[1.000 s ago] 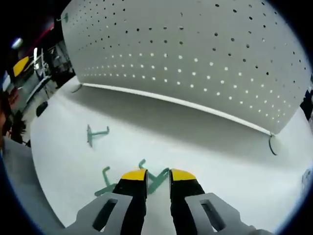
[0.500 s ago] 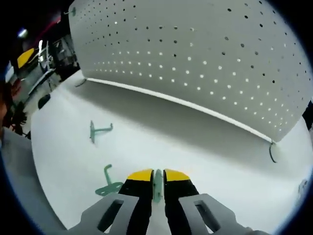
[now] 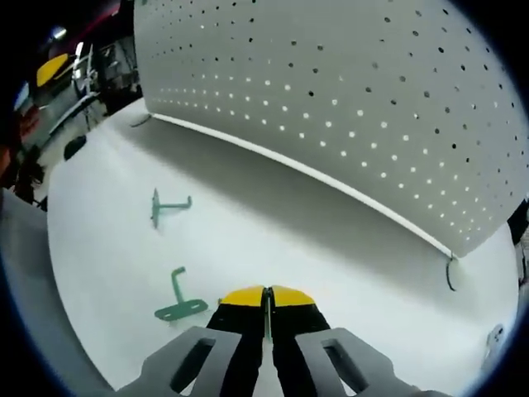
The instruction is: Insert the hook assembly into the mounting plate slot until the hook locks in place.
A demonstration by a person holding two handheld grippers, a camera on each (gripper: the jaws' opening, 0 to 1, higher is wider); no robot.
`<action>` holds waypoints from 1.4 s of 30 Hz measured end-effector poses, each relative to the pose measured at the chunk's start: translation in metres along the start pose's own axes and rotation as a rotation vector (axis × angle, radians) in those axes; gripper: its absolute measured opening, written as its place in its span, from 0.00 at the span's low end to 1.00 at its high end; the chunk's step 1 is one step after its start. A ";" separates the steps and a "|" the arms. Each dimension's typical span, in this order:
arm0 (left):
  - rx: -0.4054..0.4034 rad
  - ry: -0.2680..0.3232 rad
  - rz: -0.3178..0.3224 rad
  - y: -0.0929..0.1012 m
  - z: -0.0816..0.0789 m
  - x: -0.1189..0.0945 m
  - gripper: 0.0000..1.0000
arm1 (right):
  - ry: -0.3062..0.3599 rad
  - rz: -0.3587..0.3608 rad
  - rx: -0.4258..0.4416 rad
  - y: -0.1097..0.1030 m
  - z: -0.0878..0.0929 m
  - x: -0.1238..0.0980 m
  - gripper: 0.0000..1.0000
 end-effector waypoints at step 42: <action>0.046 -0.043 0.177 0.041 0.011 0.005 0.30 | 0.428 -0.124 0.003 -0.034 -0.148 -0.075 0.00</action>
Point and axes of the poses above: the point that each gripper's makers call its tool centre point, and the gripper's own axes: x roughly forward along the fingers, y roughly to its right, z roughly out of its underside, the point moved 5 cm from there along -x, roughly backward along the fingers, and after that the axes turned 12 degrees about -x, right-handed, at the moved point
